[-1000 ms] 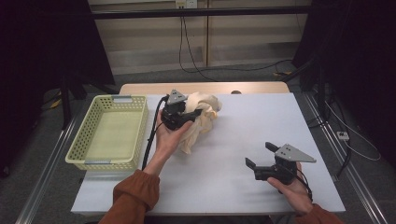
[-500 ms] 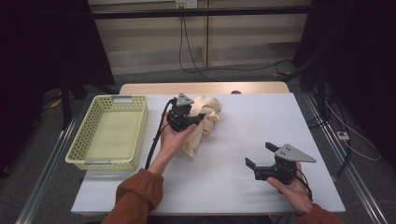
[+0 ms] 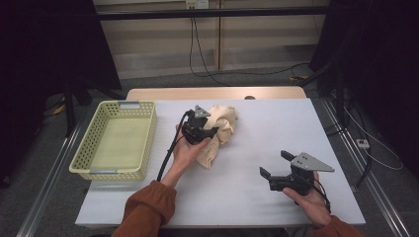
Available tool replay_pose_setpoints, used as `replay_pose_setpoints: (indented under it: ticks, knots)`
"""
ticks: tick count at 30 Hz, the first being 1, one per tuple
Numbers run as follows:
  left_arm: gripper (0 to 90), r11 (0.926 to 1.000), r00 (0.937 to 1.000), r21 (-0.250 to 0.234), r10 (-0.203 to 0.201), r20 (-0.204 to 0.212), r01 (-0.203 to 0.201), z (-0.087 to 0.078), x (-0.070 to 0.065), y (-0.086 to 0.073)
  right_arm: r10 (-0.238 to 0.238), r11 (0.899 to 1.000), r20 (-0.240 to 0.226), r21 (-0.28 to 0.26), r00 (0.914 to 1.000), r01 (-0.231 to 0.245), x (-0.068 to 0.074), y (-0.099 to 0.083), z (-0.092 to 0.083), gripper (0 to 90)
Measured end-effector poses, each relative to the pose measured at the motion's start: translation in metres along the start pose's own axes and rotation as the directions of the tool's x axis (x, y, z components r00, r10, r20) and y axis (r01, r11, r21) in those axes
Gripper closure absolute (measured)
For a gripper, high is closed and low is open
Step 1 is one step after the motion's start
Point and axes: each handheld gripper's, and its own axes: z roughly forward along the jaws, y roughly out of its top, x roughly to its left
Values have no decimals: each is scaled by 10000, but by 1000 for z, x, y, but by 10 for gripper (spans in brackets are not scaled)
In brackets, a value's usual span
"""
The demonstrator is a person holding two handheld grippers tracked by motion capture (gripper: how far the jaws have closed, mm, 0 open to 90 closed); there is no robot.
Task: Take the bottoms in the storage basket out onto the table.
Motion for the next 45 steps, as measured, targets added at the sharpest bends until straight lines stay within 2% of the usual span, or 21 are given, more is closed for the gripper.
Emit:
replay_pose_setpoints:
  ticks: [2,8,14,16,19,23,24,25,26,27,28,29,31,33,35,37,41,45]
  knots:
    - [632,9999,9999,74,-149,4,149,3,0,-3,-11,10000,-24,-9,10000,11,0,0,0,31]
    - [621,9997,9999,225,-116,-63,118,7,2,-4,-38,10000,-17,12,10000,38,0,0,0,31]
    - [618,9995,9987,300,-64,-503,79,12,7,-6,-48,10000,-16,14,10000,48,0,0,0,31]
    - [618,9992,9985,262,-275,-475,287,14,10,-7,-48,10000,-8,20,10000,48,0,0,0,31]
    - [616,9991,9978,377,-187,-638,211,16,15,-9,-50,10000,-13,27,10000,50,1,0,1,31]
    - [610,9979,9970,460,-427,-648,457,21,21,-12,-52,10000,-19,27,10000,52,1,0,1,31]
    - [610,9969,9969,537,-554,-550,583,22,23,-12,-24,10000,-16,19,10000,24,1,0,1,31]
    - [610,9952,9972,661,-700,-276,717,23,23,-12,-21,10000,-12,21,10000,21,1,0,1,31]
    - [610,9956,9977,689,-619,-262,635,24,22,-13,6,10000,-8,23,10000,-6,1,0,1,32]
    - [609,9968,9981,719,-297,-547,336,25,19,-13,34,10000,-7,31,10000,-34,0,0,1,31]
    - [609,9966,9983,817,-83,-579,130,26,17,-13,58,10000,-9,29,10000,-58,0,-1,1,31]
    - [609,9965,9989,837,-10,-471,49,28,16,-13,96,9999,11,39,10000,-96,-1,0,1,31]
    - [600,9936,10000,1132,23,70,-31,32,12,-15,81,10000,4,42,10000,-81,-1,0,1,32]
    - [589,9901,9987,1324,491,-130,-469,35,5,-17,-2,10000,-44,33,10000,2,0,0,2,32]
    - [565,9880,9974,1420,656,-288,-609,36,1,-18,35,10000,-31,53,10000,-35,0,0,3,32]
    - [547,9890,9979,1391,559,-319,-510,37,1,-18,-1,10000,-61,43,10000,1,1,0,3,32]
    - [507,9901,9999,1396,91,95,-103,40,6,-20,-14,10000,-29,18,10000,14,1,0,1,32]
    - [456,9910,9990,1301,-340,294,299,44,10,-23,-34,10000,-50,48,10000,34,1,0,2,32]
